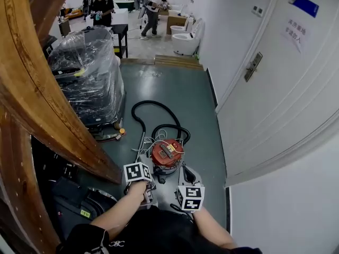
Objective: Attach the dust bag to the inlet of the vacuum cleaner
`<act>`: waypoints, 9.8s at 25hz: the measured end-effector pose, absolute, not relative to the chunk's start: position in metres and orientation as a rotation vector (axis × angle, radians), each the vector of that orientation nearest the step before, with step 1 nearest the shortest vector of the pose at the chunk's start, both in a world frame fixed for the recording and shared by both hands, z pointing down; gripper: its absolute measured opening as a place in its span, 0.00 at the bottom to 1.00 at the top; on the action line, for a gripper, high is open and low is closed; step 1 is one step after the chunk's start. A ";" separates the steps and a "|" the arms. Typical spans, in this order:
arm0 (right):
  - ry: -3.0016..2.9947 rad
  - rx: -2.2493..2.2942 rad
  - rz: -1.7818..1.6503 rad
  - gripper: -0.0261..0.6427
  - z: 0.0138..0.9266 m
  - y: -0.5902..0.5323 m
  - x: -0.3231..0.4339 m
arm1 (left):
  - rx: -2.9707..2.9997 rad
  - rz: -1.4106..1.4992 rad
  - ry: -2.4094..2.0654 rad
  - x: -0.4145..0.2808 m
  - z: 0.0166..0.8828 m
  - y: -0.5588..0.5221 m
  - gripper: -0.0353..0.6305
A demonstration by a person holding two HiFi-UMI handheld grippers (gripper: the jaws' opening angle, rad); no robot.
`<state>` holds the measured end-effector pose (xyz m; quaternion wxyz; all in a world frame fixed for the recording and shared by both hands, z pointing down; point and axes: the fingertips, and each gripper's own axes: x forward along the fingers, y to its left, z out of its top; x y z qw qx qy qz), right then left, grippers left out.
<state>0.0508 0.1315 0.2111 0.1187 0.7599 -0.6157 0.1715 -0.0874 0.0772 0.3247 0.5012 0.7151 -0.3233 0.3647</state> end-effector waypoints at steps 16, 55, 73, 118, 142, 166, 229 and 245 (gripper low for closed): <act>-1.721 2.142 0.561 0.04 0.235 0.069 0.056 | 1.654 0.827 -0.781 -0.098 0.358 0.014 0.09; -2.005 1.371 0.738 0.04 0.475 -0.020 0.110 | 1.292 0.816 -1.289 -0.078 0.556 0.059 0.09; -1.872 1.419 0.712 0.04 0.634 -0.057 0.137 | 1.300 0.919 -1.233 -0.085 0.724 0.034 0.09; -1.738 1.193 0.822 0.26 0.714 -0.066 0.147 | 1.255 0.614 -1.231 -0.068 0.760 -0.011 0.09; -1.754 1.186 0.809 0.26 0.714 -0.066 0.145 | 1.415 0.651 -1.011 -0.046 0.764 -0.022 0.09; -1.812 1.161 0.854 0.27 0.713 -0.067 0.144 | 1.161 0.298 -0.937 -0.039 0.766 -0.018 0.10; -1.768 1.350 0.857 0.24 0.699 -0.055 0.154 | 1.390 0.472 -1.004 -0.046 0.758 -0.013 0.36; -1.870 1.506 0.819 0.04 0.604 -0.045 0.110 | 1.751 0.764 -1.233 -0.072 0.646 -0.025 0.05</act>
